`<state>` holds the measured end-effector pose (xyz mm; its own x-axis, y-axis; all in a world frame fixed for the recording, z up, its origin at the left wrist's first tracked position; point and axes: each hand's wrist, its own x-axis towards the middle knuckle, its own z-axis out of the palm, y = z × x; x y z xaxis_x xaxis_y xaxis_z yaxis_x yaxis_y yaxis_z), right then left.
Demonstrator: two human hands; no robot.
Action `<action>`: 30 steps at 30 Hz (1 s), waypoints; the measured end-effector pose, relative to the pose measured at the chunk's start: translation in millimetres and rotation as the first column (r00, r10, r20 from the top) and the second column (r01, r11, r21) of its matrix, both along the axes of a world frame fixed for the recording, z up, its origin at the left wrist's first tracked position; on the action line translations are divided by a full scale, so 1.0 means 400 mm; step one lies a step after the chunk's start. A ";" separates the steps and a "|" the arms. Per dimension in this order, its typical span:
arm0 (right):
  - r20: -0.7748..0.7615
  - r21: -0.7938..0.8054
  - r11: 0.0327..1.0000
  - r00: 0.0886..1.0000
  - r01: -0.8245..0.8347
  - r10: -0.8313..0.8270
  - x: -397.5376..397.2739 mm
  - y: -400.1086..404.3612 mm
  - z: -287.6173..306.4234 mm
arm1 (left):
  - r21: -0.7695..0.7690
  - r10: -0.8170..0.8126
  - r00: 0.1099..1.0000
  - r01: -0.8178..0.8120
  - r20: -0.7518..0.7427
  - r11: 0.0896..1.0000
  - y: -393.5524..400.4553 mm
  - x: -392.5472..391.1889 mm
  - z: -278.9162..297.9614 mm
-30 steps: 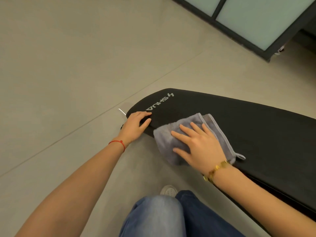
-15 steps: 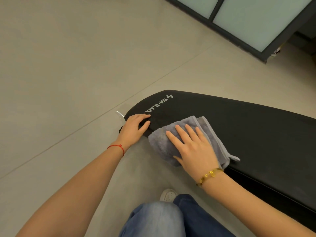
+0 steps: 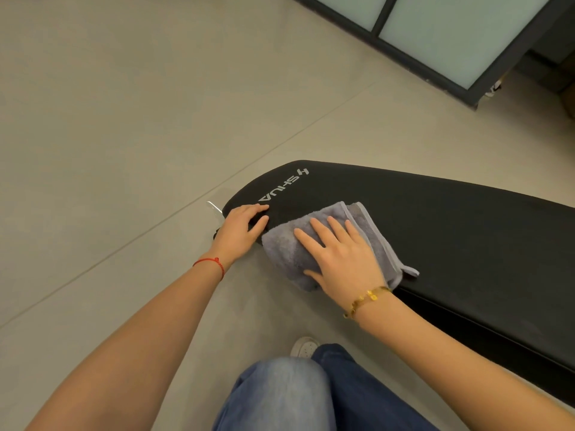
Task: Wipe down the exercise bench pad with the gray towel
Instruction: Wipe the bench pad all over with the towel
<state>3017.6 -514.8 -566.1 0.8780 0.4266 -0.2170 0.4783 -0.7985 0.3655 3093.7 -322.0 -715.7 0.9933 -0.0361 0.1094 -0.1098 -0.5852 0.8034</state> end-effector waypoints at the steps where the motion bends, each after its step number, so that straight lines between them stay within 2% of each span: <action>1: 0.009 -0.020 1.000 1.000 0.000 0.000 -0.031 -0.027 0.017 | -0.006 0.007 1.000 -0.007 0.003 1.000 -0.002 -0.001 0.001; 5: 0.150 0.088 0.996 0.987 0.034 -0.047 -0.160 -0.178 0.104 | -0.016 0.043 0.999 -0.043 -0.014 0.999 -0.018 -0.013 0.014; 7: 0.189 0.094 0.994 0.979 0.052 -0.069 -0.184 -0.210 0.123 | -0.015 0.048 0.998 -0.049 -0.034 0.999 -0.026 -0.021 0.021; 10: 0.137 0.073 0.994 0.986 0.086 -0.096 -0.152 -0.171 0.094 | -0.020 0.055 0.996 -0.057 -0.067 0.998 -0.038 -0.030 0.032; 14: 0.056 0.021 0.999 0.998 0.023 -0.024 -0.042 -0.037 0.020 | -0.016 0.054 0.996 -0.056 -0.075 0.998 -0.035 -0.028 0.029; 17: -0.030 0.041 0.999 0.999 0.013 -0.012 0.027 0.035 -0.014 | -0.004 0.037 0.994 -0.038 -0.100 0.999 -0.021 -0.024 0.025; 20: -0.016 0.061 0.998 1.000 0.000 0.001 0.014 0.011 -0.003 | 0.022 0.028 0.996 -0.026 -0.085 0.999 -0.016 -0.023 0.026; 25: 0.151 0.072 0.997 0.988 -0.012 0.001 -0.143 -0.142 0.071 | 0.059 0.061 0.991 -0.055 -0.115 0.997 -0.047 -0.033 0.059; 27: 0.243 0.063 0.998 0.970 -0.024 0.008 -0.214 -0.230 0.115 | 0.082 0.053 0.995 -0.046 -0.086 0.996 -0.077 -0.056 0.087; 30: 0.338 0.056 0.998 0.941 0.000 -0.019 -0.299 -0.326 0.172 | 0.037 -0.022 1.000 0.022 0.007 0.999 -0.154 -0.101 0.150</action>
<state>2897.8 -645.2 -497.1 0.8997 0.4208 0.1165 0.3266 -0.8257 0.4599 3053.2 -383.7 -655.6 0.9915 -0.0623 0.1144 -0.1285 -0.6121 0.7802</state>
